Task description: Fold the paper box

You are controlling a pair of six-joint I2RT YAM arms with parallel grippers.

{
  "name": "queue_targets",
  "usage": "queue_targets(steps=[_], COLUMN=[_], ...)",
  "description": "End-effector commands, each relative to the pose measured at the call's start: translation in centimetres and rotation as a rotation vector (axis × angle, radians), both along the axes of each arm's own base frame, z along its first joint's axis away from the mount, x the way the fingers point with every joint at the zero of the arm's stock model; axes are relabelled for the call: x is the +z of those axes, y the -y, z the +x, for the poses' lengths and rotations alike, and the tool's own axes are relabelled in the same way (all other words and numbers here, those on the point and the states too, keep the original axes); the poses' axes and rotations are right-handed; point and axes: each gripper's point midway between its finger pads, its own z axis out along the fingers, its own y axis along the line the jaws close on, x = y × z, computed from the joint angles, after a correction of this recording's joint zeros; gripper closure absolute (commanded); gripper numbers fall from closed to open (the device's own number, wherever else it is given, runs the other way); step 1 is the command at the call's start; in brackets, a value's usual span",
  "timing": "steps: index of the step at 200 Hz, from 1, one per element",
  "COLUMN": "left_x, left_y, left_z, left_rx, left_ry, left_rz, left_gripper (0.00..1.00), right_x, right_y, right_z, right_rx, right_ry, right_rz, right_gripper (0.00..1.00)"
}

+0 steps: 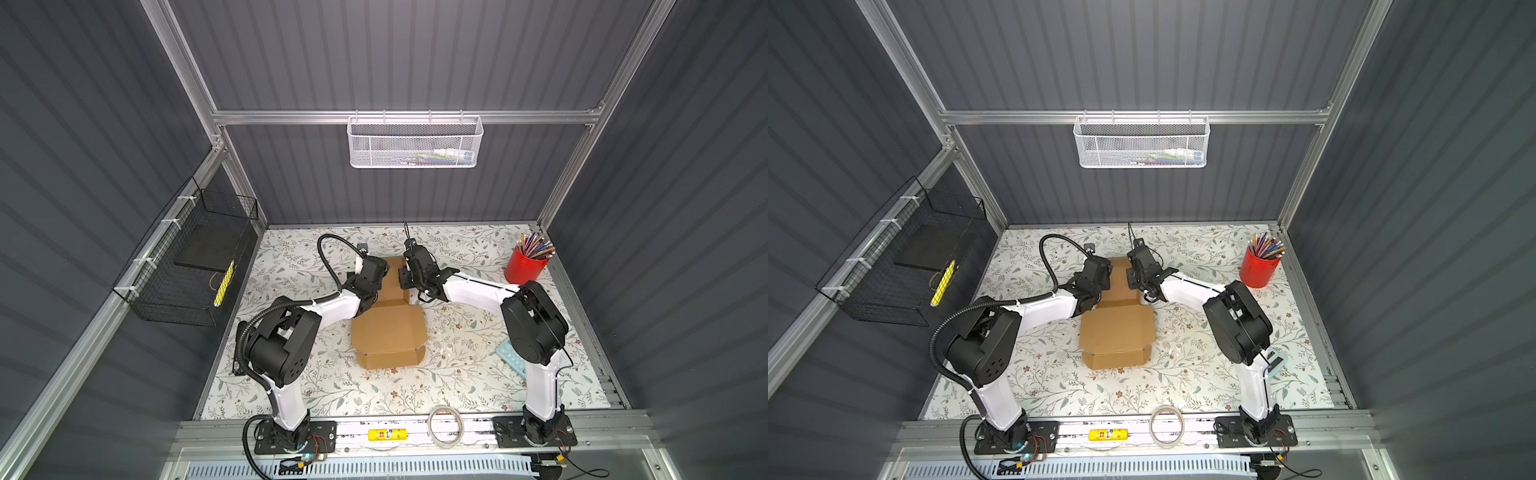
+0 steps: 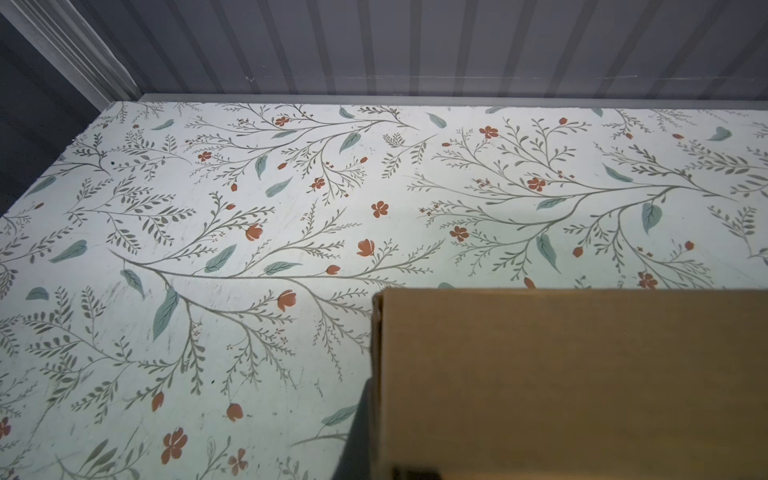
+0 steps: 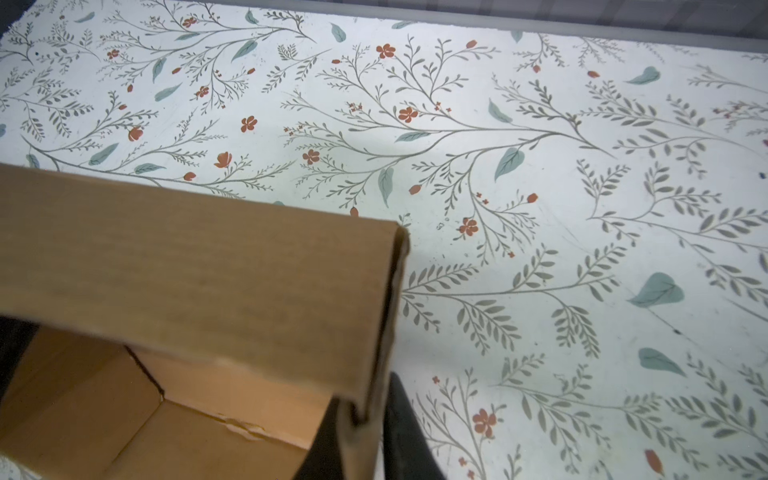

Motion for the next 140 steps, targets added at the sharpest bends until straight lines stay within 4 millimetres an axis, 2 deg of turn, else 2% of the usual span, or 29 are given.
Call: queue_targets(steps=[1, 90, 140], left_x=[-5.0, -5.4, -5.3], left_y=[0.4, 0.3, 0.1], left_z=[-2.3, -2.2, -2.1], left_rx=[-0.044, -0.035, -0.031], left_ry=[-0.174, -0.187, -0.191], left_rz=[0.033, 0.034, 0.034], left_gripper=[1.00, 1.00, 1.00], right_x=[-2.3, -4.5, -4.4], right_y=[-2.3, -2.1, -1.8], right_z=[-2.2, -2.9, -2.9], right_rx=[0.081, 0.064, 0.065], right_ry=[-0.106, -0.180, -0.178], right_rz=[0.030, 0.020, -0.001], right_gripper=[0.83, 0.78, 0.90])
